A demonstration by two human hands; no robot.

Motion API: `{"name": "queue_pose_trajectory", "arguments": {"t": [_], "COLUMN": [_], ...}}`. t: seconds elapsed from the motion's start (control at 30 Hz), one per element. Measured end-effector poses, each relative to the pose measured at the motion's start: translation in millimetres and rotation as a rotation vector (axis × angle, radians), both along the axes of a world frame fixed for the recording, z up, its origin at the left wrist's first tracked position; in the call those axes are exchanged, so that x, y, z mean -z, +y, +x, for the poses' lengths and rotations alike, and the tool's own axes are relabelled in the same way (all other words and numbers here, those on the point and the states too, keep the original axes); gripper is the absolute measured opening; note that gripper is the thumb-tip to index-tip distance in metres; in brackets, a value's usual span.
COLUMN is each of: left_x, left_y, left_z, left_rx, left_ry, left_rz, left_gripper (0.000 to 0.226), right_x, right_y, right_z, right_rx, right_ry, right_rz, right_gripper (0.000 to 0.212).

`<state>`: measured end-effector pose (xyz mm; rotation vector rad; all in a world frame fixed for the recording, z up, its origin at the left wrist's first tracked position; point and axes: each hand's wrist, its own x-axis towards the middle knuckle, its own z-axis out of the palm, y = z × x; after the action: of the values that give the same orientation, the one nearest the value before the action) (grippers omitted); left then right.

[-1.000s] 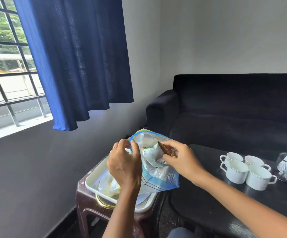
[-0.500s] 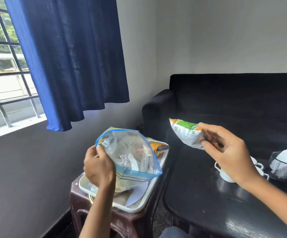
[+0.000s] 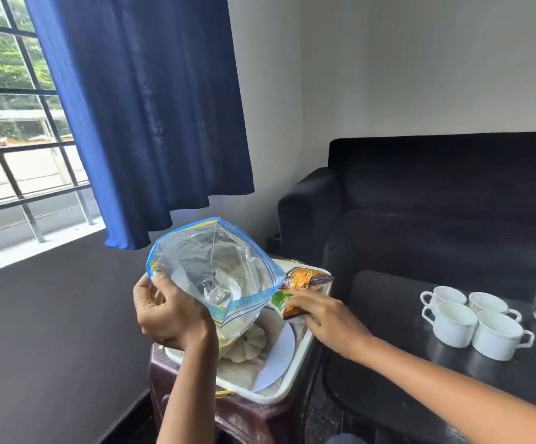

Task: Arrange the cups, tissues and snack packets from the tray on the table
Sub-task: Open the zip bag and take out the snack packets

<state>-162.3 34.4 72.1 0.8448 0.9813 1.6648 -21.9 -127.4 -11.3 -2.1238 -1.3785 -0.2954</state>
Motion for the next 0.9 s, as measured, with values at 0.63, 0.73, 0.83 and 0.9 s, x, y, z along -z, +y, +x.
{"name": "queue_pose_trajectory", "arguments": {"t": [0.63,0.73,0.83,0.9], "left_x": [6,5,5,6], "left_y": [-8,-12,-19,-26], "left_z": [10,12,13,15], "left_rx": [0.005,0.013,0.035,0.045], "left_ry": [0.151,0.183,0.237,0.306], "left_rz": [0.063,0.113,0.175,0.257], "left_gripper": [0.014,0.012,0.013,0.017], "right_x": [-8,-44,-75,-87], "right_y": [12,9,9,14], "right_z": [1,-16,-36,-52], "right_rx": [0.249,0.336,0.253,0.152], "right_ry": [0.024,0.127,0.107,0.111], "right_rz": [0.045,0.590,0.815,0.773], "right_gripper": [0.043,0.032,0.028,0.027]}}
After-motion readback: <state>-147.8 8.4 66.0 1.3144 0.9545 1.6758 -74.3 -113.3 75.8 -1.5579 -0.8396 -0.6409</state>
